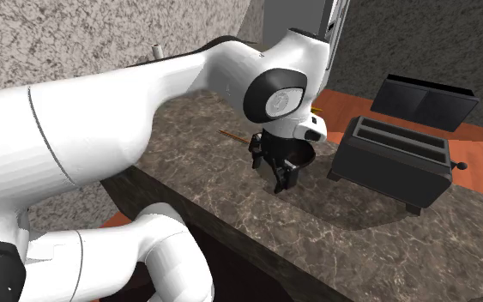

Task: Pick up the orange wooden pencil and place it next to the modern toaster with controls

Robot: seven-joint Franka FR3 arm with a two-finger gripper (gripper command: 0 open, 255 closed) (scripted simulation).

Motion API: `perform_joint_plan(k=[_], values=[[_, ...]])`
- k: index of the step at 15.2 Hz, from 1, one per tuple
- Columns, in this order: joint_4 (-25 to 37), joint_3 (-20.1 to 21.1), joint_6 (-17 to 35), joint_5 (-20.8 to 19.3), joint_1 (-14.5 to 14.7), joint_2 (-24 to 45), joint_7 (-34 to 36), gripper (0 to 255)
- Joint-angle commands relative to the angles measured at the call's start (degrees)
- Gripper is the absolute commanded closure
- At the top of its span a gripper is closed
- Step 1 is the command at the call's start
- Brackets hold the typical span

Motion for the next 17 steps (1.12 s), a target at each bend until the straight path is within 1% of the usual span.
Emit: perform_joint_plan(k=[1,5,9,13,17], values=[[0.0,0.0,0.0,0.0,0.0,0.0,0.0,0],[-5.2,5.8,3.7,5.7,0.0,-3.5,10.5,0],[-8.8,12.2,8.4,11.8,0.4,-5.1,21.1,0],[-10.6,19.3,14.2,17.8,0.8,-4.3,31.4,0],[-10.6,26.8,20.8,22.9,0.4,-1.1,41.6,0]])
